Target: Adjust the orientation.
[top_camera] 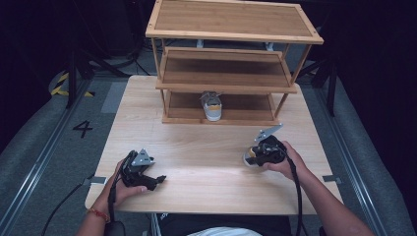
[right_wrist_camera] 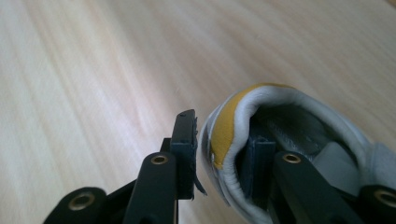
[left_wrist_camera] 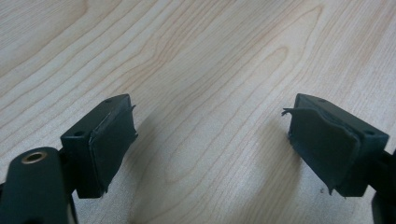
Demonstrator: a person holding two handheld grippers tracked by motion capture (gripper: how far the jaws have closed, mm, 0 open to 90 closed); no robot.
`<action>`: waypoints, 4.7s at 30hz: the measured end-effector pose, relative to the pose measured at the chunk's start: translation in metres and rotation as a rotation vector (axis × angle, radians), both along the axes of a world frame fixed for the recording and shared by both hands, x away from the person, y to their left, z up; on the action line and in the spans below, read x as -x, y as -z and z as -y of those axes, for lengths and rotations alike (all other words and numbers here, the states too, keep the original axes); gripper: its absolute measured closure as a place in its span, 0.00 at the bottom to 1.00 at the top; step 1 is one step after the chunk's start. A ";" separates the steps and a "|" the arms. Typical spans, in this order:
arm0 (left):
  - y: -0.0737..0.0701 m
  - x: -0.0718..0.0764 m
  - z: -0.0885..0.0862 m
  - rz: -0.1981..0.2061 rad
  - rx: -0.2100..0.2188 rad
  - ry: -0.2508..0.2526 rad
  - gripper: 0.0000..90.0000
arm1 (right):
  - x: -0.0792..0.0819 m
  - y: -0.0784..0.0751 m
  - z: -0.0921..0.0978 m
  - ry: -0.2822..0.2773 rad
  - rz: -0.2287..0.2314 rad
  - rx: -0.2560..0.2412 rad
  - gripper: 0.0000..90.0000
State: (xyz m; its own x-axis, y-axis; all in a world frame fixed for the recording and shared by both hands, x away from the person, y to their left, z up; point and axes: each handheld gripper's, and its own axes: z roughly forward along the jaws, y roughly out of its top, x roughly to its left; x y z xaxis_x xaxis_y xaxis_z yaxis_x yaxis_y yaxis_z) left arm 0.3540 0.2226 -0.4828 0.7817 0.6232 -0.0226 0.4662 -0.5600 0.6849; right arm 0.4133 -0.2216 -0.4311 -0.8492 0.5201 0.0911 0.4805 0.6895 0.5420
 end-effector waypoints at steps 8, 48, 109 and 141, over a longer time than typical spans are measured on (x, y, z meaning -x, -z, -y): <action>0.000 0.000 0.000 0.001 -0.002 -0.001 0.17 | 0.025 -0.005 0.014 -0.099 -0.072 0.043 0.63; 0.000 -0.001 0.000 0.000 -0.003 0.004 0.17 | 0.038 -0.005 0.033 -0.028 -0.046 0.080 0.81; -0.001 -0.002 0.000 0.006 -0.007 0.000 0.17 | -0.140 -0.006 -0.067 -0.206 0.204 0.104 0.78; 0.000 -0.002 0.000 0.005 -0.005 -0.005 0.17 | -0.108 -0.005 -0.016 0.200 0.235 -0.063 0.22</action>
State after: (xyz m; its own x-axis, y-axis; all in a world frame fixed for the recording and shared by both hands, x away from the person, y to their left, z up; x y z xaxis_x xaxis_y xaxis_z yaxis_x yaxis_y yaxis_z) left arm 0.3556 0.2222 -0.4823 0.7784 0.6276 -0.0150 0.4656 -0.5611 0.6844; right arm 0.5208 -0.2052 -0.4259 -0.7324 0.6784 -0.0579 0.4597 0.5554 0.6929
